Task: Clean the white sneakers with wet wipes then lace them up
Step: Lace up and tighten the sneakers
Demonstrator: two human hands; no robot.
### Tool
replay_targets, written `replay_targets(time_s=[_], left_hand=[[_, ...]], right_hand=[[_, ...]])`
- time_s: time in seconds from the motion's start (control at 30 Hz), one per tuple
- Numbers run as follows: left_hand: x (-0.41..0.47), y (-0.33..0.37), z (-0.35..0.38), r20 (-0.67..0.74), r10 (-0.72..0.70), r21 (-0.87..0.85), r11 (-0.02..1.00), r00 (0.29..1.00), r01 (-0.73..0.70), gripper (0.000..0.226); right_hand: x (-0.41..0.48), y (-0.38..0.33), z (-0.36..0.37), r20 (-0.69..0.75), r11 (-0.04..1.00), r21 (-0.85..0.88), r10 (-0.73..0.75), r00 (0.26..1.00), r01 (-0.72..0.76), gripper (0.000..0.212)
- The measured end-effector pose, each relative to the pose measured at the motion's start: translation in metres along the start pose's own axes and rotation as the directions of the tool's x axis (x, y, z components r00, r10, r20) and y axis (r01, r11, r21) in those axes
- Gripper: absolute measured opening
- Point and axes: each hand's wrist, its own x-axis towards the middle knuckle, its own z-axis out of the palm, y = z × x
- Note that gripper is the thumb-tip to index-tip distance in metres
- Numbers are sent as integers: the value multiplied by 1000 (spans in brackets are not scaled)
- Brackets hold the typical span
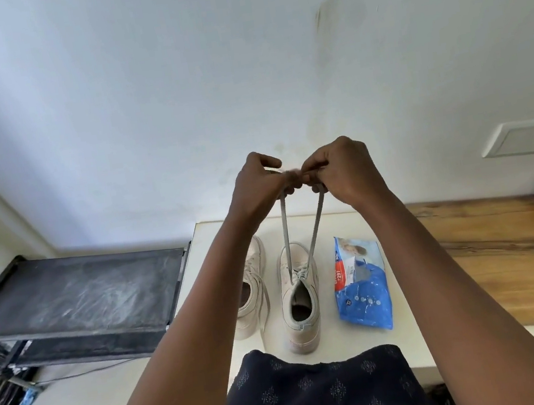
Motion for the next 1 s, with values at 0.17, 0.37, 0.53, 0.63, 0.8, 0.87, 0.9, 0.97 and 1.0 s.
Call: replay_targets(time_s=[0.17,0.37,0.53,0.63,0.8,0.87,0.9,0.97,1.0], left_hand=[[-4,-4,2,26,115,212,970,993,-118,25],[-6,-16,2,159,240,93,962,958,-256,37],[-6,-25,6,119,293,-105,954,949,-281,30],[-6,-29,12,9,282,-219,937,959,-273,21],[-4,-36,15,-100,189,-280,937,977,-210,14],[-2,-40,10,-154,149,-298,936,977,-190,19],[0,-43,8,-170,126,-334,926,977,-177,23],[0,-45,4,-159,80,-461,875,984,-146,28],[-1,-46,5,-135,59,-543,831,989,-123,31]], right_hand=[[1,-1,0,207,995,-19,95,974,-93,19],[-3,16,5,319,751,538,239,917,-383,24],[-9,25,8,340,622,671,223,913,-402,17],[-10,27,10,291,595,719,211,933,-359,12],[-11,34,11,136,764,600,195,971,-237,16],[-11,42,11,61,813,537,229,971,-225,20],[-11,48,11,26,820,522,257,966,-232,22],[-13,57,14,9,781,556,337,941,-285,26],[-14,59,17,43,704,633,385,922,-324,27]])
